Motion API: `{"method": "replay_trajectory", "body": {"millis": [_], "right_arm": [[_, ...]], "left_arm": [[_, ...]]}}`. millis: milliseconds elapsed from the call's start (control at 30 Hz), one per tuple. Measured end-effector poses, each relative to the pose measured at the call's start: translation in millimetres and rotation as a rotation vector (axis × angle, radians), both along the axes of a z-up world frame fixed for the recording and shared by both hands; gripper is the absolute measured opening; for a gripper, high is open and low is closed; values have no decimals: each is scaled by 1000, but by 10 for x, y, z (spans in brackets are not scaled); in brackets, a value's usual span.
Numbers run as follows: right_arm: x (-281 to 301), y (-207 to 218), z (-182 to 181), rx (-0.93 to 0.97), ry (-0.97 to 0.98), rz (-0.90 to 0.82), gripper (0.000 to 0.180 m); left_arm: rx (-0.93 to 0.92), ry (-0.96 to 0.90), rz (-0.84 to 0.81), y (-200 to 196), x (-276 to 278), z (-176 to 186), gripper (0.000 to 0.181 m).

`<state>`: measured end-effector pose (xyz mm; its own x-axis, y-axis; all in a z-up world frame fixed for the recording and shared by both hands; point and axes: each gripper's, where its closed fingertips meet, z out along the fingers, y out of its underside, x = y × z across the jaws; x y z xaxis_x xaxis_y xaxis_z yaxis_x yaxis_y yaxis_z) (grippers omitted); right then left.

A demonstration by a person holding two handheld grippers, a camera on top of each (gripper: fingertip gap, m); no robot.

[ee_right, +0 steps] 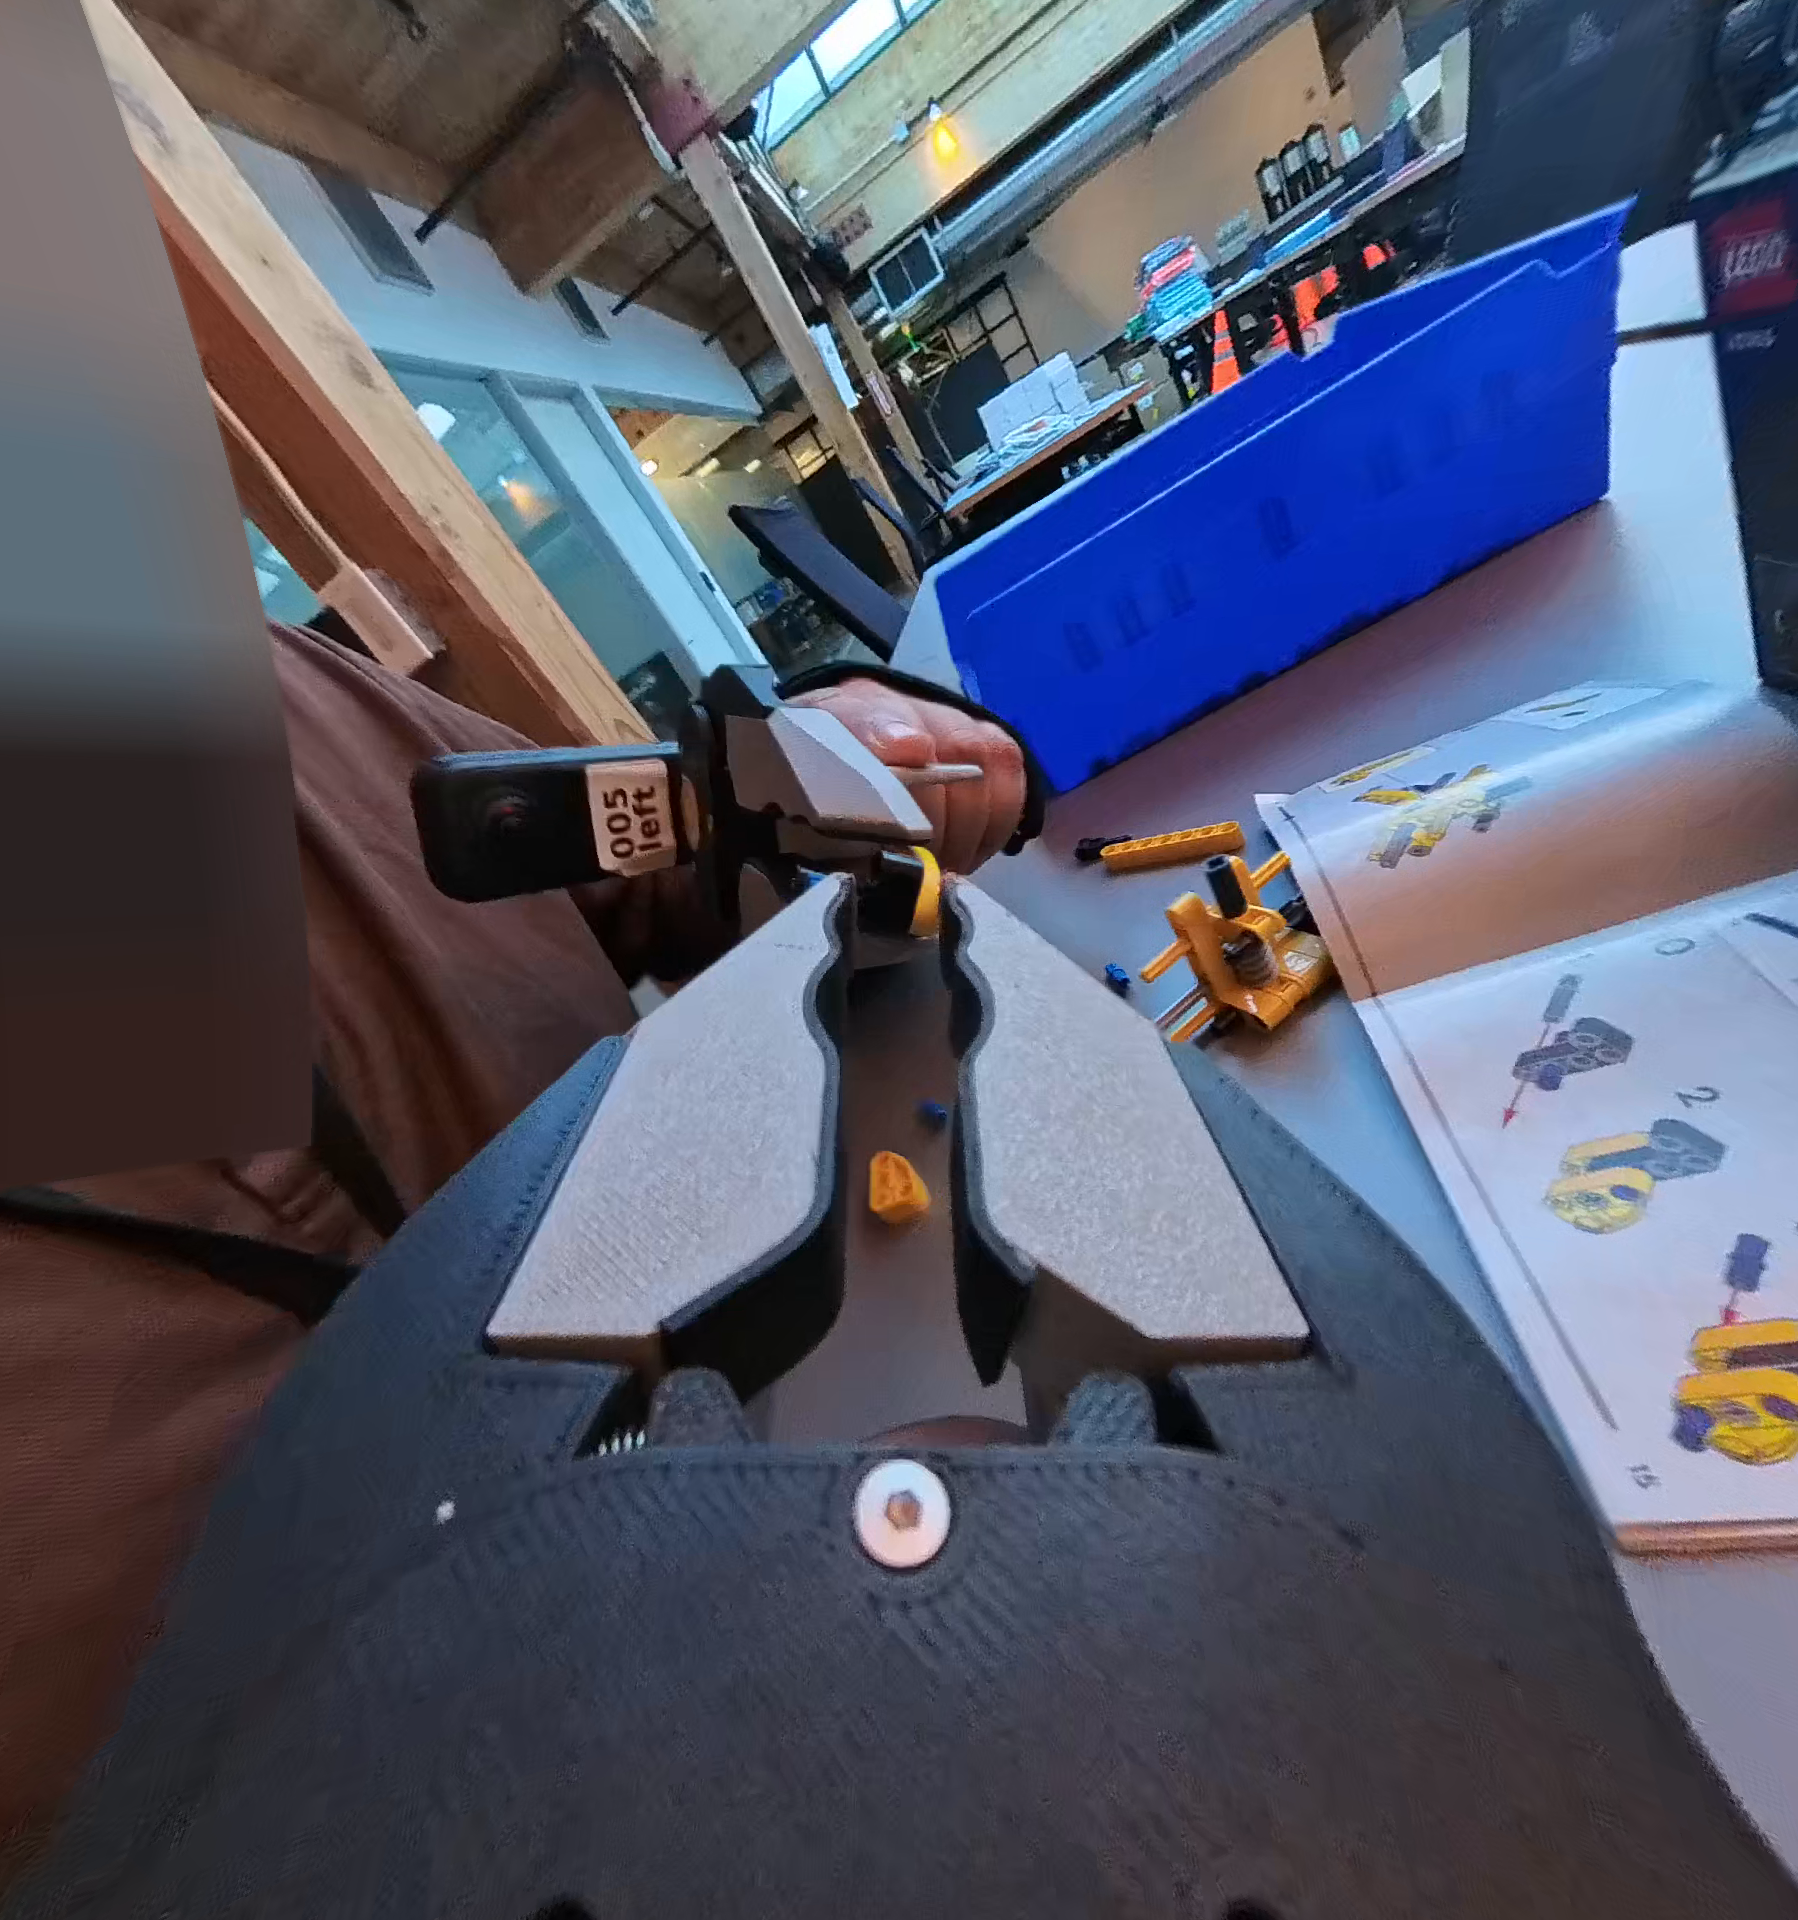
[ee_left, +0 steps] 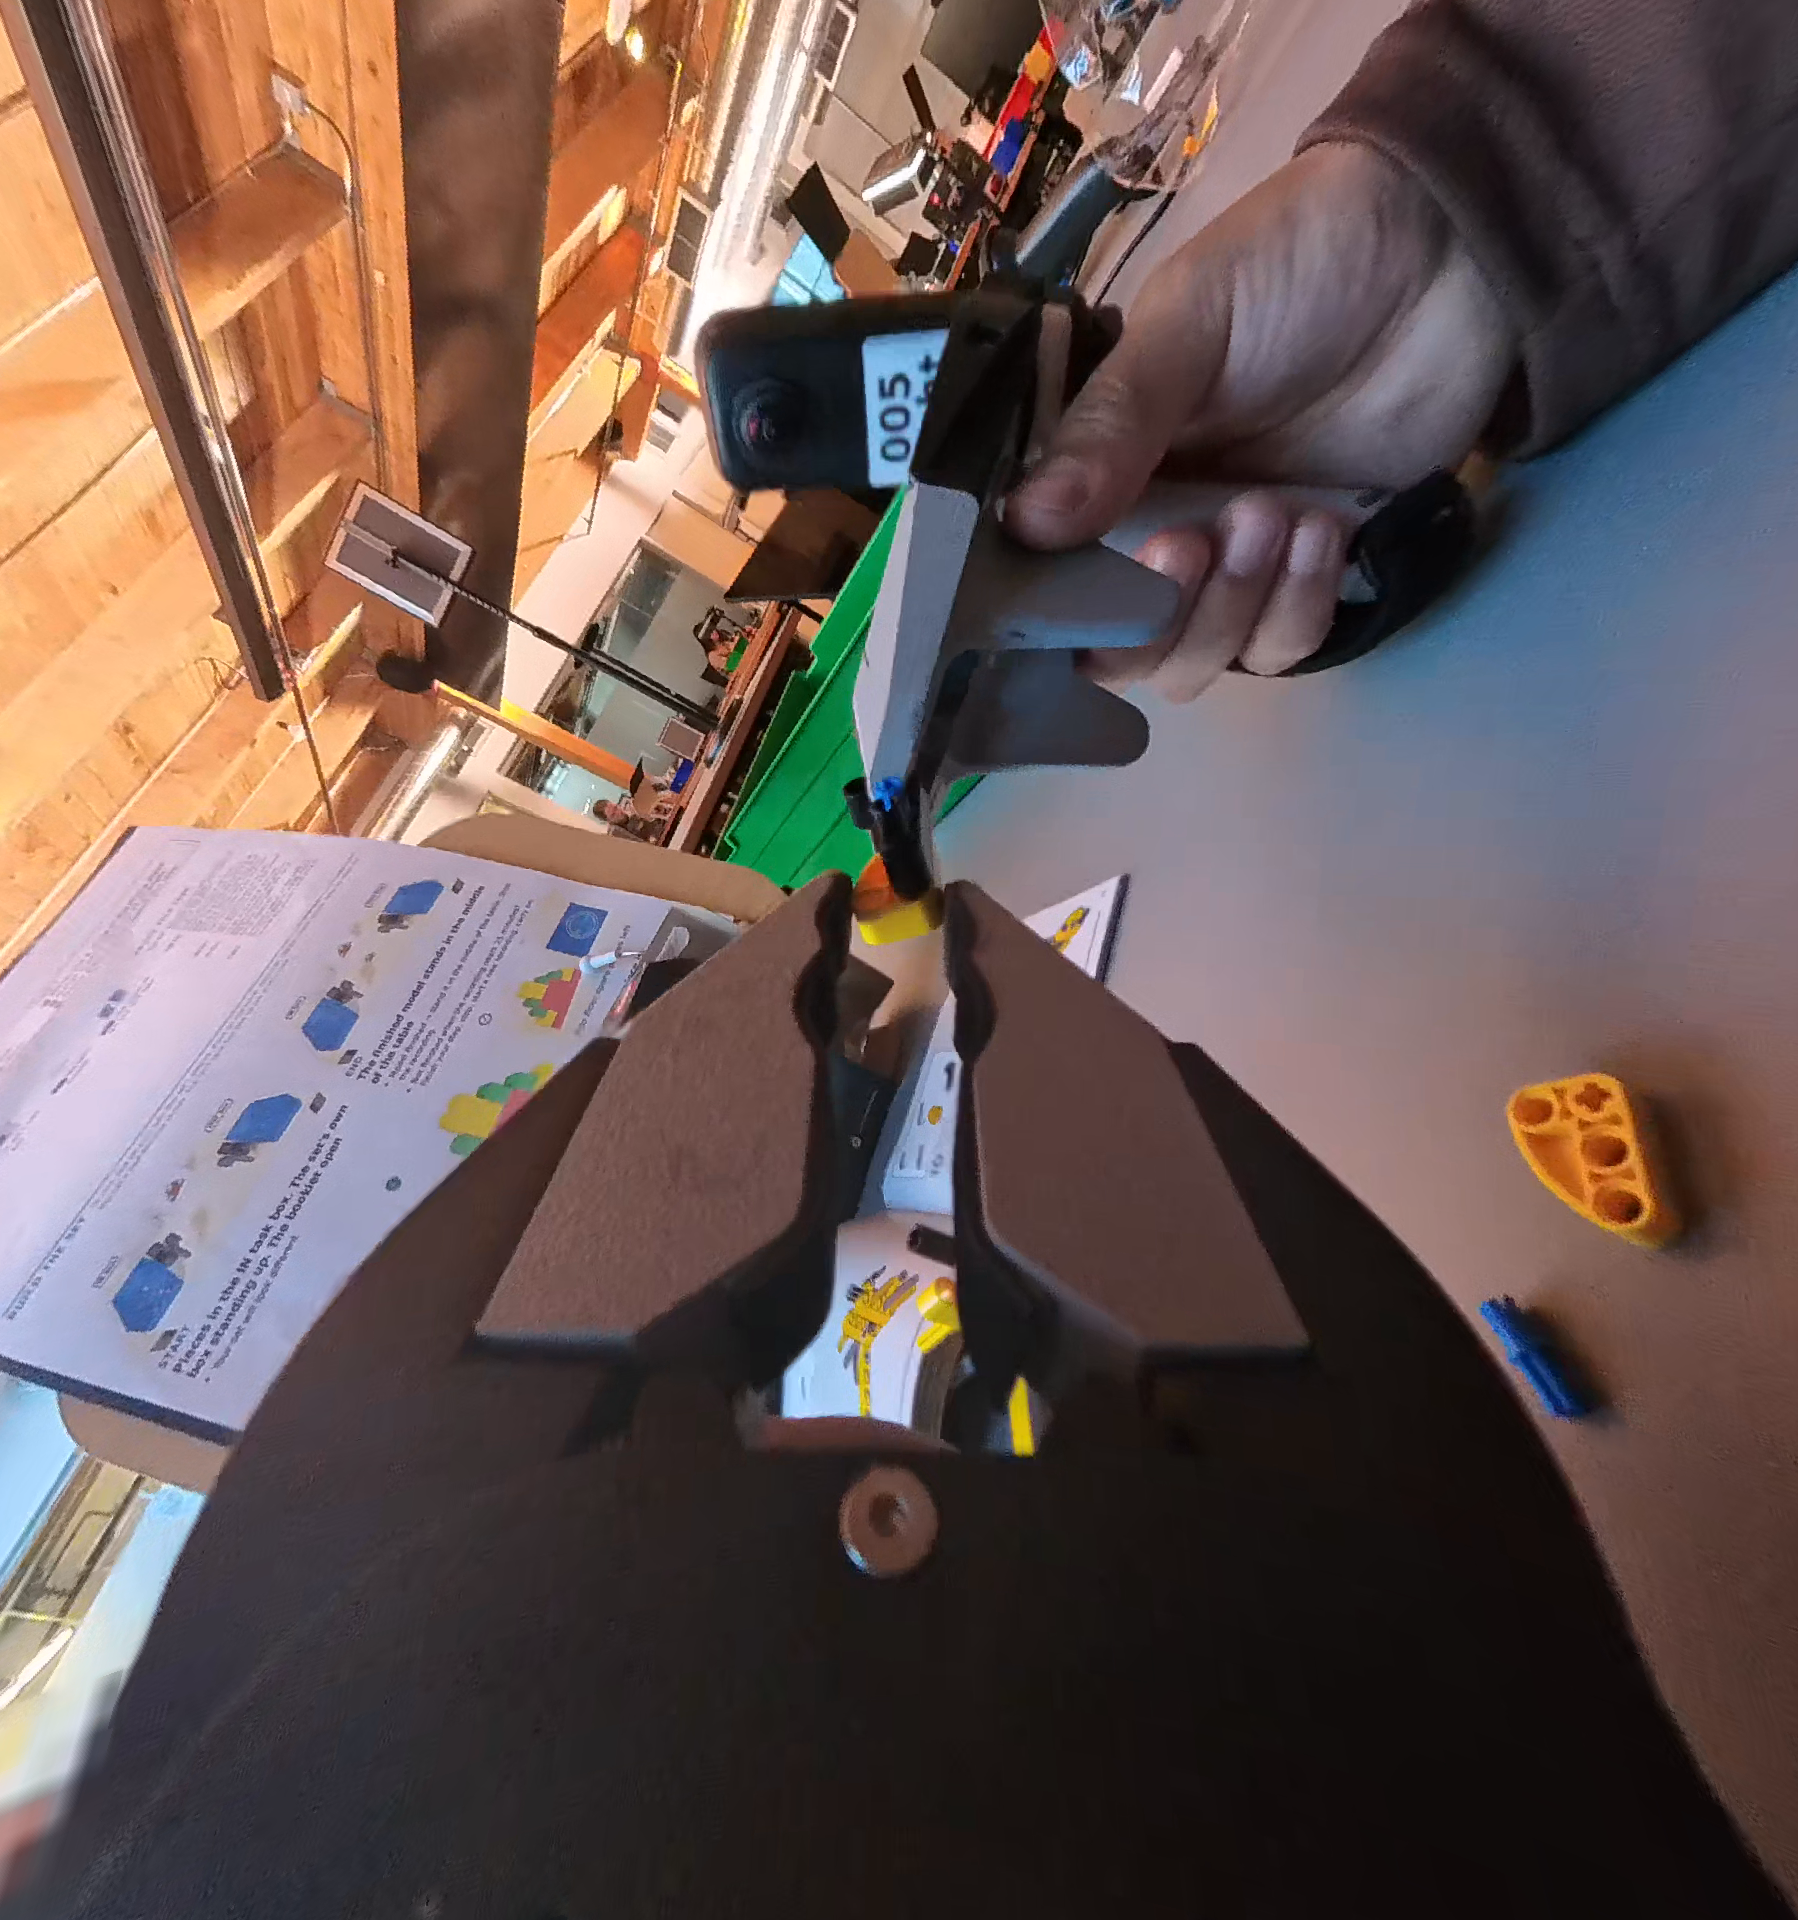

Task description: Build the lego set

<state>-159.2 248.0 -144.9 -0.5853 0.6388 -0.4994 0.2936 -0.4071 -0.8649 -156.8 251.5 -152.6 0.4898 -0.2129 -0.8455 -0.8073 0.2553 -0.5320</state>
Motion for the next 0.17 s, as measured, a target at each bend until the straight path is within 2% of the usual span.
{"method": "replay_trajectory", "body": {"millis": [100, 167], "right_arm": [[75, 11, -14, 158, 26, -5, 8], [171, -15, -24, 292, 52, 18, 8]], "left_arm": [[-85, -65, -41, -24, 40, -79, 15], [-192, -139, -152, -122, 128, -127, 20]]}}
